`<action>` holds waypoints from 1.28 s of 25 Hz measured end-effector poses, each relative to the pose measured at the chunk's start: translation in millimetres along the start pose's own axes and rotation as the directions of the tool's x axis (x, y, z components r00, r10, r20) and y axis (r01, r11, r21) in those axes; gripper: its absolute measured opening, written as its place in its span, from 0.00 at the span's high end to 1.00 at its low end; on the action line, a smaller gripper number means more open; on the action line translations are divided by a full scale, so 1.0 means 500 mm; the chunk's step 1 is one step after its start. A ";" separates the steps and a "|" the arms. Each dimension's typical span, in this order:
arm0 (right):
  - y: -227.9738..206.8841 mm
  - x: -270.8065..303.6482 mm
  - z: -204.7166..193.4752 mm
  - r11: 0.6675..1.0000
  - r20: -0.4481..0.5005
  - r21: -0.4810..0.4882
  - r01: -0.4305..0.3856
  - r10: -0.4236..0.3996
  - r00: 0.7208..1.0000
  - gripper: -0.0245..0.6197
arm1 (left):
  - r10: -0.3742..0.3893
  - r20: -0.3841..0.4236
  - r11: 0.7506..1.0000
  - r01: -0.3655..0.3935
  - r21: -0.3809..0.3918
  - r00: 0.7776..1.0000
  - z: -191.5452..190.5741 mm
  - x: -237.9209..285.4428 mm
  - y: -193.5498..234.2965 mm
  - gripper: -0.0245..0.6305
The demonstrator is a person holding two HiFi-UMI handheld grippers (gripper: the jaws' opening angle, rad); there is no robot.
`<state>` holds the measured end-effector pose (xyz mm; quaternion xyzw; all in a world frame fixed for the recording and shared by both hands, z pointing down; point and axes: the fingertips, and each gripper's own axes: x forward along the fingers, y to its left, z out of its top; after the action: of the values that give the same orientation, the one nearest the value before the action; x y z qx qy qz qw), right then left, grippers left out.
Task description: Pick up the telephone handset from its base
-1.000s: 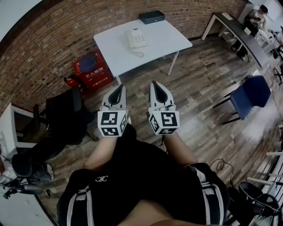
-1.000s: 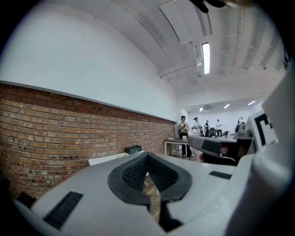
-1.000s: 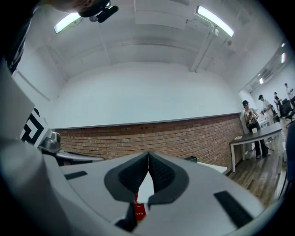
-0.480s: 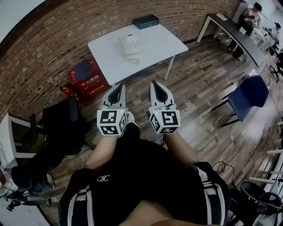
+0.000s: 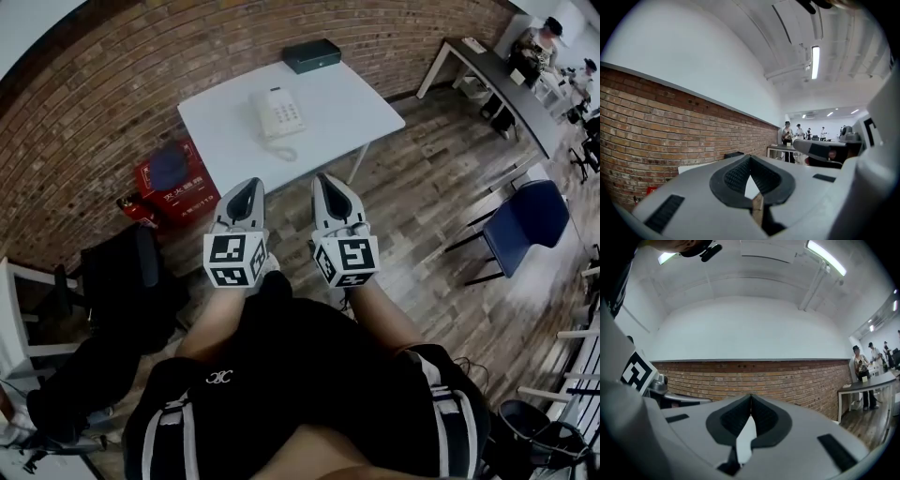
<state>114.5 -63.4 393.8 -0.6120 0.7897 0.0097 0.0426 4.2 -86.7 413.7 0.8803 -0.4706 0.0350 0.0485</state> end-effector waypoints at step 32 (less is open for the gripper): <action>-0.105 0.684 -0.307 0.997 -0.362 0.060 -0.041 0.060 0.930 0.96 | 0.084 -0.162 0.990 -0.101 -0.096 0.983 -0.027 0.419 0.389 0.96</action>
<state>72.3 -417.4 521.4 -0.5813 0.7995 -0.1230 -0.0886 -41.8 -365.3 459.8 0.8482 -0.5070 0.0823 0.1298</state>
